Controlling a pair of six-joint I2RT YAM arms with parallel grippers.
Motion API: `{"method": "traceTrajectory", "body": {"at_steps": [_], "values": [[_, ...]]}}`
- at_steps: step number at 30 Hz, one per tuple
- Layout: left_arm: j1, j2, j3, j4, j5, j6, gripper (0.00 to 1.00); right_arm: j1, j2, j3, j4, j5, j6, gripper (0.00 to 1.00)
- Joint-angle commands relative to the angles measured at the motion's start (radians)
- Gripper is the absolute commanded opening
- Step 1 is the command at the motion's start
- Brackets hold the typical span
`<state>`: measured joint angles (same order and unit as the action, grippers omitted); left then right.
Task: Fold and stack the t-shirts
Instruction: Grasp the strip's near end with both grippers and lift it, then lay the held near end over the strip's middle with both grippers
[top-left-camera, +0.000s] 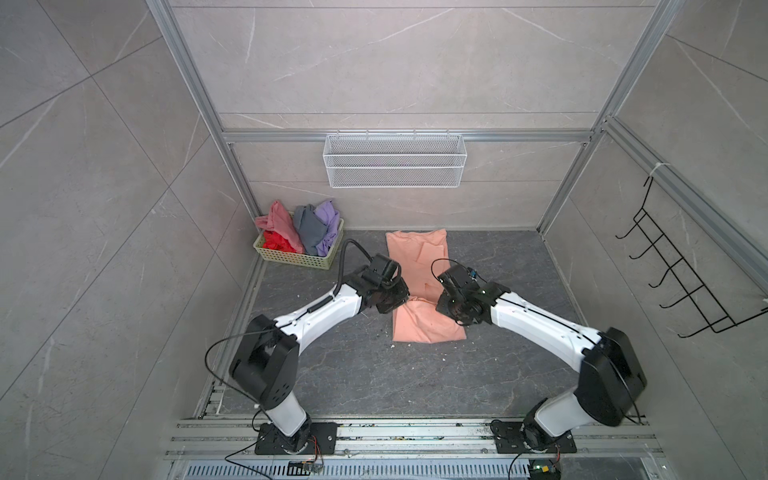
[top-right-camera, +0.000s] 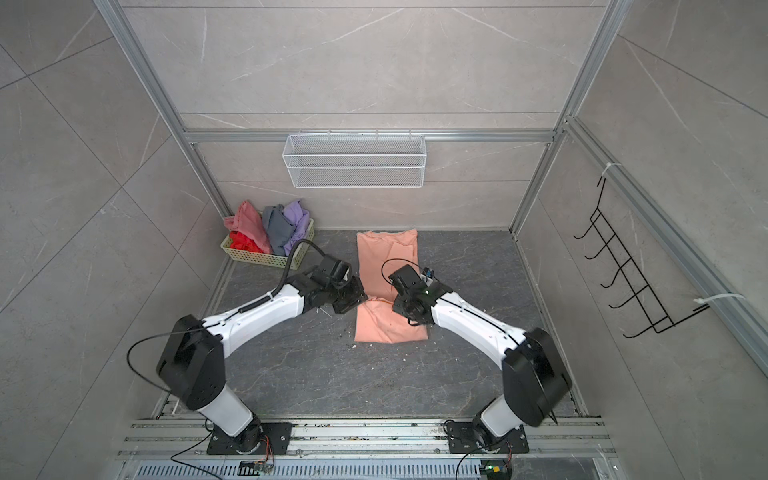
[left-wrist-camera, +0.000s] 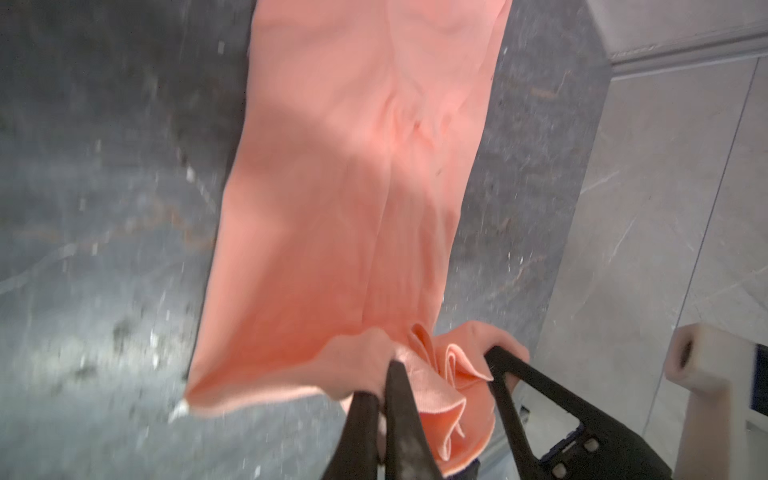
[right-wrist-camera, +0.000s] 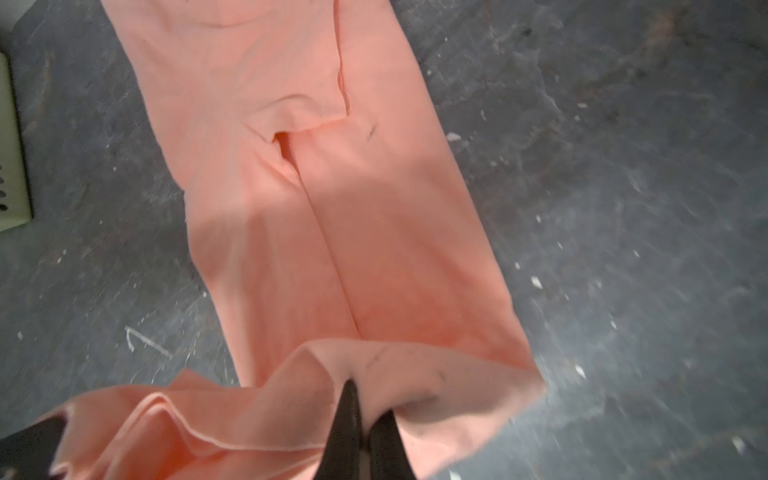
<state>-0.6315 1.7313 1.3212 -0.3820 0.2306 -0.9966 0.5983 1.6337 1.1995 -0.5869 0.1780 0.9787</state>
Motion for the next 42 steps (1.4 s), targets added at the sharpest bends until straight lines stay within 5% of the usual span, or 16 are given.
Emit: {"method": "traceTrajectory", "body": {"at_steps": [1,13,15,17,19,21,27,34,42], "values": [[0.063,0.135,0.122,-0.046,0.193,0.162,0.00,-0.055,0.119,0.093,0.038,-0.058,-0.051,0.00],[0.203,0.379,0.347,-0.058,0.307,0.213,0.02,-0.198,0.325,0.230,0.183,-0.148,-0.066,0.00],[0.214,0.402,0.394,-0.092,0.289,0.235,0.21,-0.220,0.324,0.229,0.256,-0.182,-0.085,0.25],[0.227,0.404,0.418,-0.099,0.274,0.239,0.27,-0.241,0.310,0.227,0.293,-0.204,-0.092,0.40],[0.238,0.386,0.433,-0.122,0.254,0.255,0.45,-0.260,0.277,0.211,0.315,-0.230,-0.101,0.45],[0.242,0.347,0.442,-0.164,0.217,0.294,0.49,-0.267,0.224,0.183,0.311,-0.241,-0.130,0.46],[0.237,0.150,0.261,-0.228,0.119,0.307,0.55,-0.266,0.031,-0.006,0.260,-0.345,-0.165,0.46],[0.168,-0.071,-0.095,-0.158,0.134,0.191,0.59,-0.265,-0.202,-0.296,0.264,-0.384,-0.075,0.50],[0.082,-0.063,-0.342,0.126,0.174,-0.030,0.60,-0.265,-0.251,-0.467,0.303,-0.398,-0.029,0.55]]}}
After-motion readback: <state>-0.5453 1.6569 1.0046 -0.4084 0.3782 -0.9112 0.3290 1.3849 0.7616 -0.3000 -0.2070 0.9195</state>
